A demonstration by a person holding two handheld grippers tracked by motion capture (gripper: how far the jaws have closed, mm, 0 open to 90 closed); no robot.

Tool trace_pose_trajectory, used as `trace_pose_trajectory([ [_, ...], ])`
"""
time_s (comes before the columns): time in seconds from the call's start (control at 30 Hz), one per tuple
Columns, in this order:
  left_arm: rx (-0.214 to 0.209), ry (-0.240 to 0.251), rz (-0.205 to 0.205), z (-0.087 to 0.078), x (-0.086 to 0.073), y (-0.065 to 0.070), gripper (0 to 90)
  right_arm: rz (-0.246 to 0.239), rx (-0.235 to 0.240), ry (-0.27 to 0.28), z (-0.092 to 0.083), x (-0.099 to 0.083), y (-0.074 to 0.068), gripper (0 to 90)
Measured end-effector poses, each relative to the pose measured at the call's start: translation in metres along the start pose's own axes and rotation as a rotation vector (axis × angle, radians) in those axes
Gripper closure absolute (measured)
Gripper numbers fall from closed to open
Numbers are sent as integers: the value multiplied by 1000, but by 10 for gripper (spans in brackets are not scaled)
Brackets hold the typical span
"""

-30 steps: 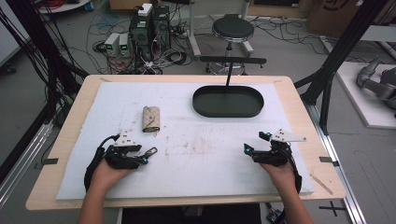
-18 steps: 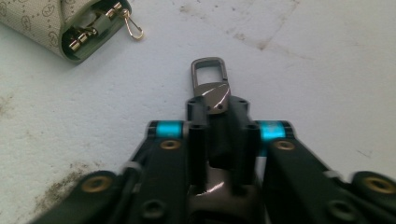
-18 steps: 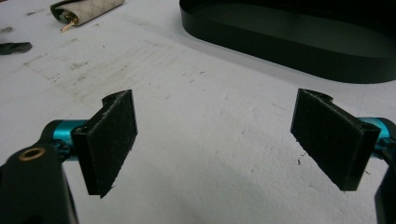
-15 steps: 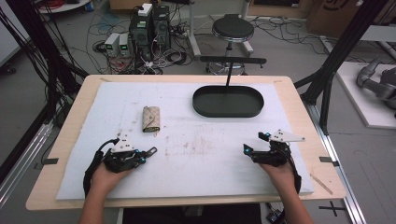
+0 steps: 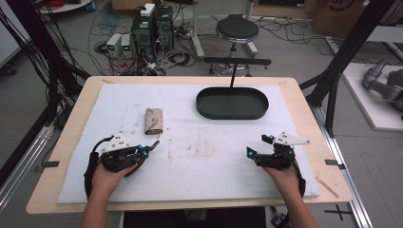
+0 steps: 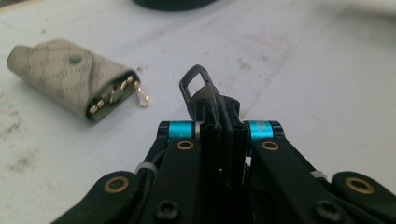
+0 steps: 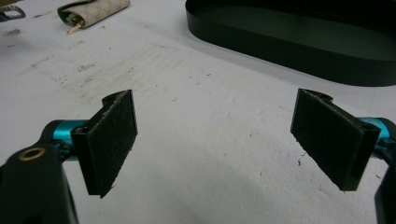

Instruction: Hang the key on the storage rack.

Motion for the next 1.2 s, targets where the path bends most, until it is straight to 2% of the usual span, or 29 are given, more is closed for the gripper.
trace_pose_trajectory([
  [0.13,-21,39,5,9,16,0,873,5,1,6,-1,-1,0,149],
  [0.17,-21,39,5,9,16,0,873,8,0,4,-1,-1,1,149],
  [0.27,-24,29,37,23,39,-2,873,14,0,5,-1,-2,2,148],
  [0.3,-24,29,37,23,39,-2,873,14,0,5,-1,-2,2,148],
  [0.37,-28,49,48,30,52,-3,874,16,-1,7,-2,-2,2,149],
  [0.4,-25,66,56,36,67,-5,874,14,-1,8,-2,-2,2,149],
  [0.47,-28,69,62,37,71,-6,874,11,-1,11,-2,-1,2,149],
  [0.5,-29,75,64,42,82,-7,874,16,1,11,-2,-1,2,149],
  [0.57,-28,74,69,44,88,-9,875,11,4,10,-2,-1,2,148],
  [0.6,-25,80,73,49,98,-11,875,12,4,10,-1,-1,1,149],
  [0.63,-25,80,73,49,98,-11,875,12,4,10,-1,-1,1,149],
  [0.77,-16,99,73,58,117,-16,875,15,9,8,-1,-1,1,149],
  [0.8,-9,101,73,62,127,-20,875,17,7,6,-1,-1,1,149],
  [0.83,-9,101,73,62,127,-20,875,17,7,6,-1,-1,1,149],
  [0.9,-7,94,79,69,142,-25,877,15,8,12,0,-1,2,149],
  [0.93,-7,94,79,69,142,-25,877,14,8,12,0,-1,2,148],
  [0.97,3,89,85,74,152,-27,876,16,8,12,0,-1,2,149],
  [1.0,3,89,85,74,152,-27,877,16,8,12,0,-1,2,149],
  [1.07,13,89,94,82,167,-32,877,19,7,11,0,-1,3,149],
  [1.1,13,89,94,82,167,-32,877,22,8,10,0,-1,3,149],
  [1.17,25,94,97,88,180,-37,877,19,9,10,0,-1,3,149],
  [1.2,25,94,97,88,180,-37,877,22,8,11,0,-2,3,149],
])
Point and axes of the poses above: each handheld gripper's, and its own axes: z roughly forward along the jaws, x roughly out of its top, y roughly to its right, the point moved 3 cm from there along z, roughly forward along the jaws, and after that the axes turned 10 degrees about -x, right-handed, at the moved point
